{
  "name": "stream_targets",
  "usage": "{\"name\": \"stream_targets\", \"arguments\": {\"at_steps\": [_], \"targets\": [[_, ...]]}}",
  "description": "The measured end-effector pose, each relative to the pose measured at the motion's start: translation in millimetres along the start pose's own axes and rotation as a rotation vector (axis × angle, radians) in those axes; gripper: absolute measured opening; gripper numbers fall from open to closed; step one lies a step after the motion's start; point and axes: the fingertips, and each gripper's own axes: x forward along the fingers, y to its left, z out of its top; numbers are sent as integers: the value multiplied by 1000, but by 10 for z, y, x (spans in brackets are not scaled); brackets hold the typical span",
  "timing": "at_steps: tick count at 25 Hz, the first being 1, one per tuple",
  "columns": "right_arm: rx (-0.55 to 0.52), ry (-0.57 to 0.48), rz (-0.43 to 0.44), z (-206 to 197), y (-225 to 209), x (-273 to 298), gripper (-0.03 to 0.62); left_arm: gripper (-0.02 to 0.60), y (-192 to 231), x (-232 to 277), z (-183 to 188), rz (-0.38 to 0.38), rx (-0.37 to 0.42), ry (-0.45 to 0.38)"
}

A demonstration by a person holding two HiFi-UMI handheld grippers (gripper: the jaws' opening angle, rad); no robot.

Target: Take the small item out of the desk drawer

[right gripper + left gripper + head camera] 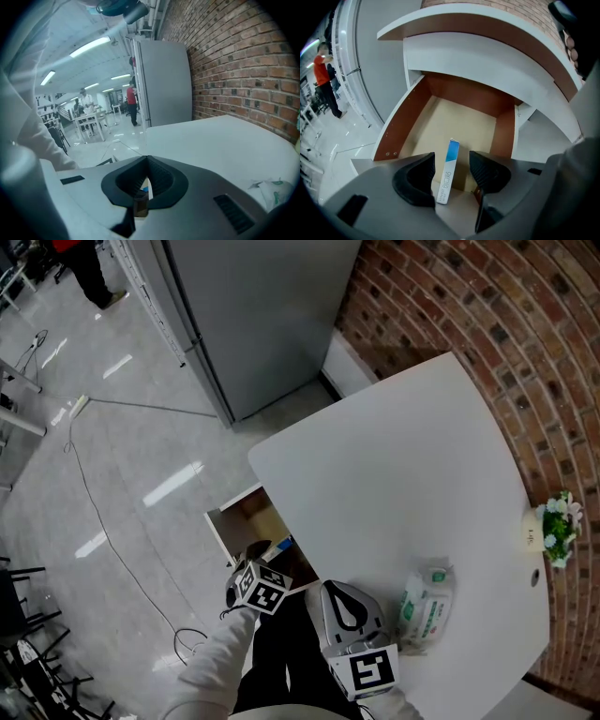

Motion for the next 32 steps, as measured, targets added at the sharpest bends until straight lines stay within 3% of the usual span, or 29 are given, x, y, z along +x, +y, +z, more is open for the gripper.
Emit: {"name": "stream_targets", "arguments": {"at_steps": [18,27,32], "targets": [[10,22,14,-88,-48,128,26,202,40,567,-382,-9,70,225],[1,36,24,-119,-33,149,26,104,78,681,-448,31,107,272],[0,31,21,-91,-28,129,26,89,79,656,-448,26,110,276]]}}
